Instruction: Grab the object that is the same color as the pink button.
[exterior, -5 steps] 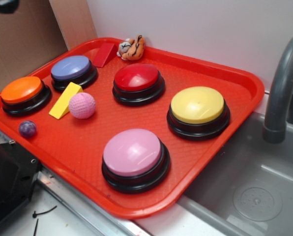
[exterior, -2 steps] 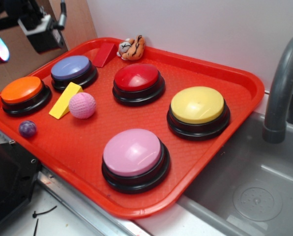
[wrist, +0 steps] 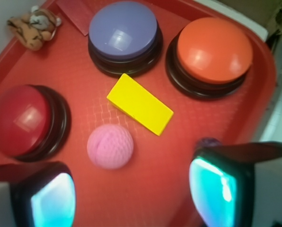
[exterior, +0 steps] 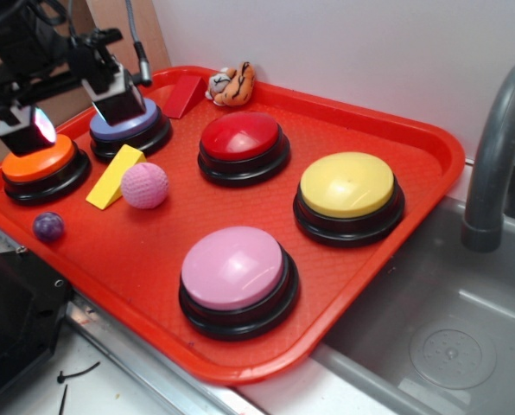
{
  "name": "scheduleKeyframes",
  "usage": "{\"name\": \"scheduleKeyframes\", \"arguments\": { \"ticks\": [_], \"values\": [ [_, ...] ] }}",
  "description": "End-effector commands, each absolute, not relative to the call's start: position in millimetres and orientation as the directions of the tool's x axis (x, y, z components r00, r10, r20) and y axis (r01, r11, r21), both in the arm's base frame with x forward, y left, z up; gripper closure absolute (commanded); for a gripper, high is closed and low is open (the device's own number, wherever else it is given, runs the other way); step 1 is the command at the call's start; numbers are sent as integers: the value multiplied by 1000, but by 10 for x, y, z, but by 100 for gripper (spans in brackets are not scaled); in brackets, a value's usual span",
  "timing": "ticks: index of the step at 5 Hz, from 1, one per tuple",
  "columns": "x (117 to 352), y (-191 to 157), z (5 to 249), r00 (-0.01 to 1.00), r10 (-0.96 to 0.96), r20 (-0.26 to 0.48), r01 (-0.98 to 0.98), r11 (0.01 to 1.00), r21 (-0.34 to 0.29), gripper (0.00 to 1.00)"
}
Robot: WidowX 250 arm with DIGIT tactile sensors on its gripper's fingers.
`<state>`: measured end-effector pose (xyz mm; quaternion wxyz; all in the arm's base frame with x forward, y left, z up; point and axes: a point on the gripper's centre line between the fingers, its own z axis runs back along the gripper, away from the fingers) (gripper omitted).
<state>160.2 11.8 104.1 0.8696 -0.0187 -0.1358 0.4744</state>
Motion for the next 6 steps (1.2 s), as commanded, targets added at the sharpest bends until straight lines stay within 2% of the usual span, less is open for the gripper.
{"name": "scheduleKeyframes", "arguments": {
  "ticks": [1, 3, 4, 5, 6],
  "values": [
    [1869, 94, 676, 496, 838, 228, -825, 537, -176, 0],
    [1953, 64, 326, 506, 828, 243, -837, 539, -95, 0],
    [1957, 76, 261, 489, 835, 254, -850, 521, -76, 39],
    [1918, 73, 372, 475, 841, 260, -850, 515, -112, 100],
    [1863, 70, 569, 484, 834, 264, -830, 533, -164, 100]
  ]
}}
